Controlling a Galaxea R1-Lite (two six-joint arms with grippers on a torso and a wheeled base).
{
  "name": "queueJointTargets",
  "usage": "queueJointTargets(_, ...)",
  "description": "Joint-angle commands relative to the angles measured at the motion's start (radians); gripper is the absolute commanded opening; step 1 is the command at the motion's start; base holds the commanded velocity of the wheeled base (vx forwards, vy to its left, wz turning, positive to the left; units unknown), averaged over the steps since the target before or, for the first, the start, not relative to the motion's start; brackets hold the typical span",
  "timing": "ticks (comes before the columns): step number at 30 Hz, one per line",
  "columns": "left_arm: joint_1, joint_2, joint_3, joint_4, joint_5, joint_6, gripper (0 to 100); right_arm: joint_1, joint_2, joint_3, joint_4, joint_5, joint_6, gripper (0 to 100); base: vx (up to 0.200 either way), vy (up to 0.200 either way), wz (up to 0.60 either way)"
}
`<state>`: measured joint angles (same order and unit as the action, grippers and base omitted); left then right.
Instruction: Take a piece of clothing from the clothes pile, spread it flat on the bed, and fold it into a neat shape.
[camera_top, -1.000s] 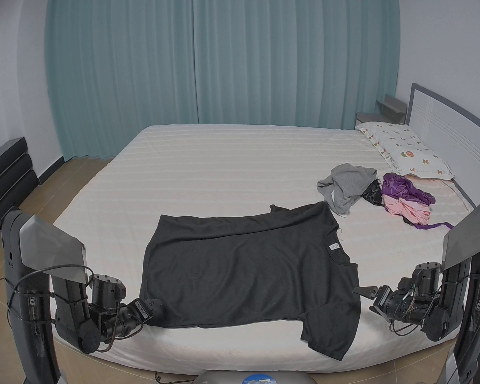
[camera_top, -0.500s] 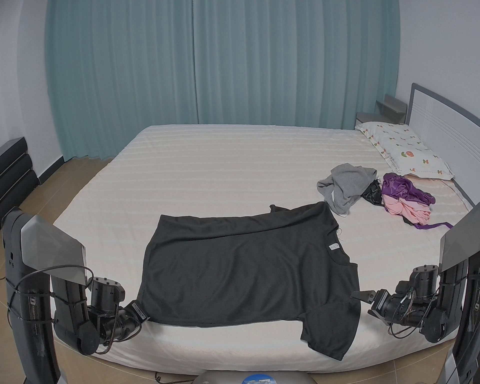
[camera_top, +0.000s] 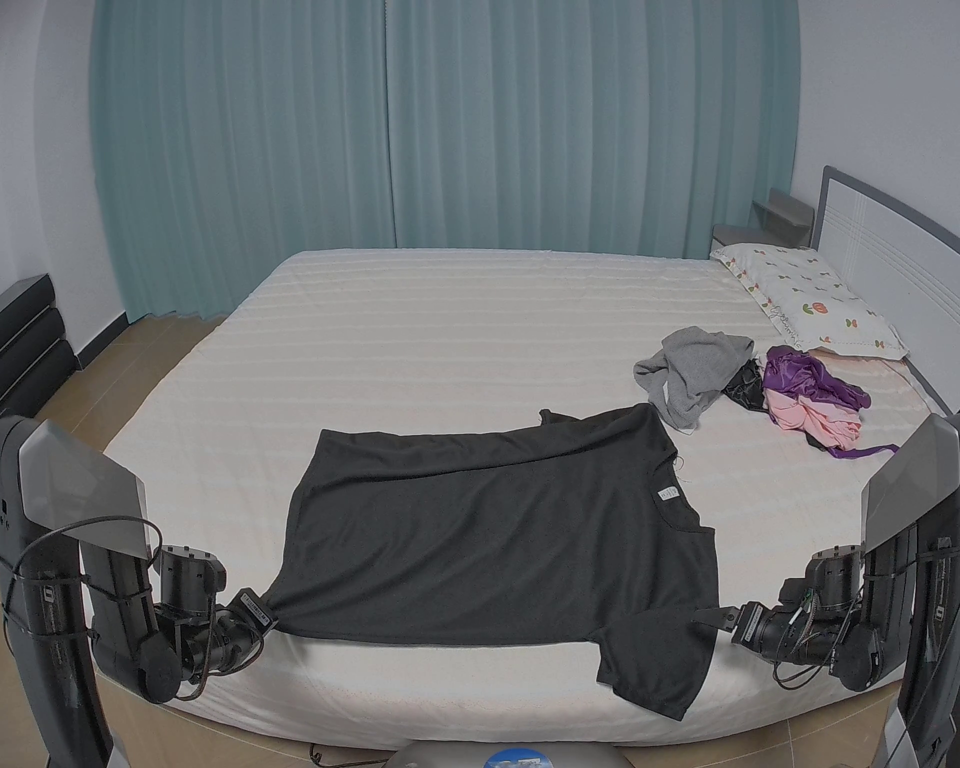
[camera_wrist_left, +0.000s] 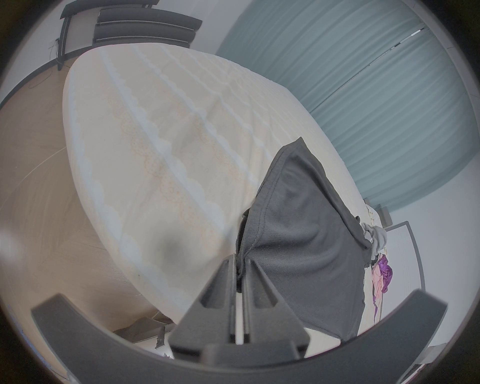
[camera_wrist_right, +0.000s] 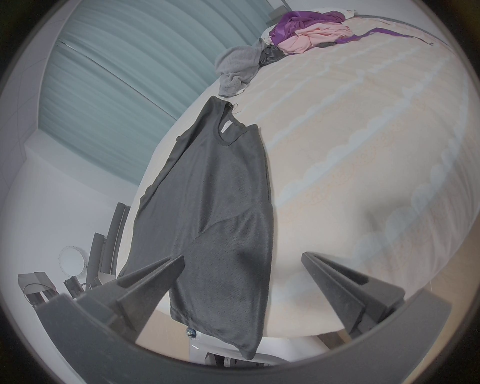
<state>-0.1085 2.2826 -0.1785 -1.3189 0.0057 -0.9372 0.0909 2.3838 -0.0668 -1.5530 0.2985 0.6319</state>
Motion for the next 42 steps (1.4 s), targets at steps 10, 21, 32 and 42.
queueJointTargets(10,0.001,-0.006,-0.012,0.0,0.0,-0.002,0,0.004,0.058,-0.105,-0.013,-0.012,0.017,100,0.0,0.0,0.0)
queueJointTargets(21,0.001,-0.002,-0.026,-0.002,-0.016,0.002,0,0.012,0.067,-0.255,0.085,-0.029,0.008,100,0.0,0.0,0.0)
queueJointTargets(32,0.02,-0.012,-0.024,-0.003,-0.05,0.002,0,-0.008,0.046,-0.407,0.249,-0.032,0.0,0,0.0,0.0,0.0)
queueJointTargets(42,0.02,-0.009,-0.022,-0.011,-0.049,0.002,0,-0.033,0.028,-0.562,0.401,-0.03,0.0,0,0.0,0.0,0.0)
